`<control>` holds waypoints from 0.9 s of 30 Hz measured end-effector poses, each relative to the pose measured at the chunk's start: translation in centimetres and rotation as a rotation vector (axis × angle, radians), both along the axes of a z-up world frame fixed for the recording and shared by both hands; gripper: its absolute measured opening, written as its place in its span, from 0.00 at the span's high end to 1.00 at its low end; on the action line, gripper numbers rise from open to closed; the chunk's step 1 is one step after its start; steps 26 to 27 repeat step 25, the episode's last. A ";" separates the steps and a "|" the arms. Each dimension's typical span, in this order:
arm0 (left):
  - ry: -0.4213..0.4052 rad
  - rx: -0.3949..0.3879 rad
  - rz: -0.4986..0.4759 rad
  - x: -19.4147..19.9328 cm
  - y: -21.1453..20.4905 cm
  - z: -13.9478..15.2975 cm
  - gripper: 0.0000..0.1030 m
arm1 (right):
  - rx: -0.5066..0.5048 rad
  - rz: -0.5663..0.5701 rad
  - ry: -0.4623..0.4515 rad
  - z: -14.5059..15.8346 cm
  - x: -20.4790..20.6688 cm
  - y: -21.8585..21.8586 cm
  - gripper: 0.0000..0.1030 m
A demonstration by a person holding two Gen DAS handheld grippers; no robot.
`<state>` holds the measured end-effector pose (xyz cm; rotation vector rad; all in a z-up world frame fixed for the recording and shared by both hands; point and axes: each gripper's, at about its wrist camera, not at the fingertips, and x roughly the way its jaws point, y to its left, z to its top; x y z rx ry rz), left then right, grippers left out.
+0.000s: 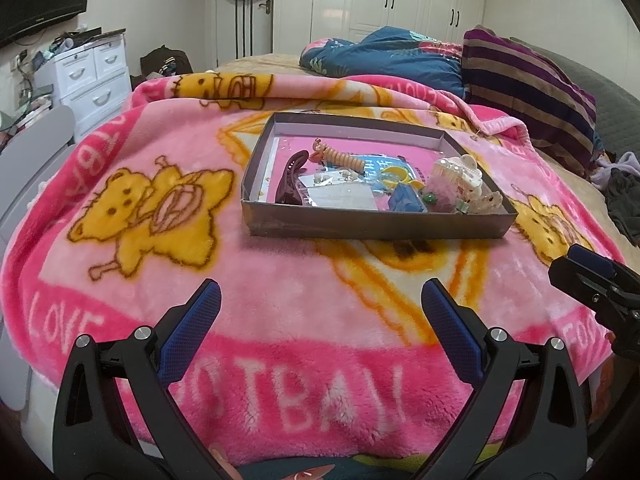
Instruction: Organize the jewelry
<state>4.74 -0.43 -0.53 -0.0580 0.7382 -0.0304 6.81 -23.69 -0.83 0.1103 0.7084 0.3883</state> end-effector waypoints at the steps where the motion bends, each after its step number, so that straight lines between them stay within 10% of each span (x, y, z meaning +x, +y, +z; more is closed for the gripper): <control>1: 0.000 0.004 0.000 0.1 -0.1 0.0 0.09 | -0.001 0.000 0.000 0.0 0.0 0.0 0.04; 15: 0.027 -0.017 0.016 1.3 0.8 0.3 0.09 | -0.017 -0.073 0.016 -0.5 1.8 -2.3 0.04; 27: 0.158 0.089 0.303 13.2 14.0 -1.0 0.09 | -0.222 -0.561 0.191 -4.8 13.1 -19.5 0.04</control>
